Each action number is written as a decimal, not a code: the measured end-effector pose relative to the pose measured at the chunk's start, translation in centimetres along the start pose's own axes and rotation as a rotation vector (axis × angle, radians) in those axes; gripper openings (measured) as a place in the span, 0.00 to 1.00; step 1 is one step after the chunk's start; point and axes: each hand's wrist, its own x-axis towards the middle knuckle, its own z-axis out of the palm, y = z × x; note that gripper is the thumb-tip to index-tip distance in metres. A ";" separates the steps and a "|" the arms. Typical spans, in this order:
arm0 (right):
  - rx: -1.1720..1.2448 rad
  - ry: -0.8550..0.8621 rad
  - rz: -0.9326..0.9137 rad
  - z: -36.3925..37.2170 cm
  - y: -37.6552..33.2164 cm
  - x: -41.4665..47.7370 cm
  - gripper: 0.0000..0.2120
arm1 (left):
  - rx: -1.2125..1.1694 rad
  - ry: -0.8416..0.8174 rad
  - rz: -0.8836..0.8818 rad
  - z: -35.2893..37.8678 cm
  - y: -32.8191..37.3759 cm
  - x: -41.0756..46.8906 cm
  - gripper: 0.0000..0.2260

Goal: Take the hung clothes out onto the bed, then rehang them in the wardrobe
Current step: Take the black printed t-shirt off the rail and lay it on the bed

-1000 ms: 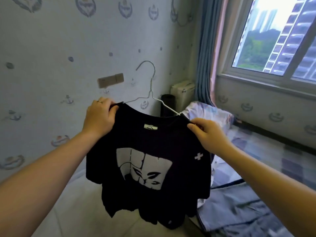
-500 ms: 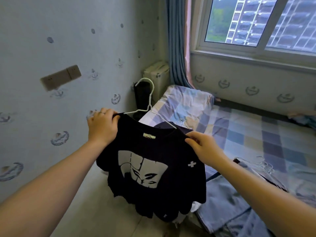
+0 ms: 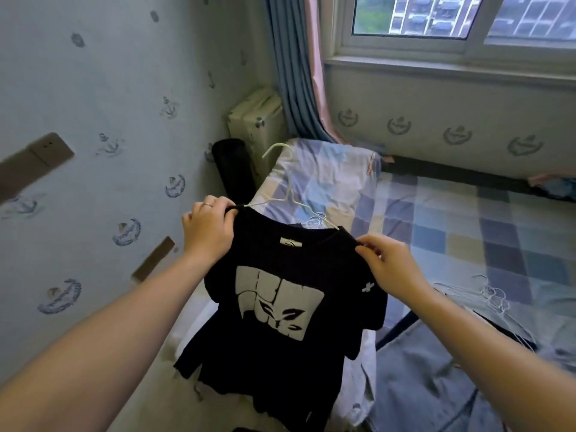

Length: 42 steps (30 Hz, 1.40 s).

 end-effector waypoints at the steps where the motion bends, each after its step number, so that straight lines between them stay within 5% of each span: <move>1: -0.009 0.001 0.019 0.2 0.7 0.6 0.06 | -0.003 -0.018 0.001 0.9 0.1 0.6 0.08; 10: -0.085 0.022 0.222 5.0 6.6 5.1 0.06 | -0.011 -0.179 0.019 10.5 -1.3 5.1 0.08; 18: -0.319 0.012 0.532 11.9 11.2 8.1 0.08 | -0.190 -0.501 0.013 20.4 -4.9 7.2 0.07; 26: -0.132 0.067 0.773 17.5 15.9 13.2 0.13 | -0.363 -0.617 0.031 29.3 -5.9 10.4 0.08; 32: 0.113 -0.035 0.772 19.4 15.1 13.5 0.36 | -0.437 -0.797 0.004 33.1 -5.4 12.1 0.27; 42: 0.275 0.071 0.935 20.0 8.9 6.2 0.32 | -0.335 -1.006 0.122 28.7 -2.6 6.4 0.30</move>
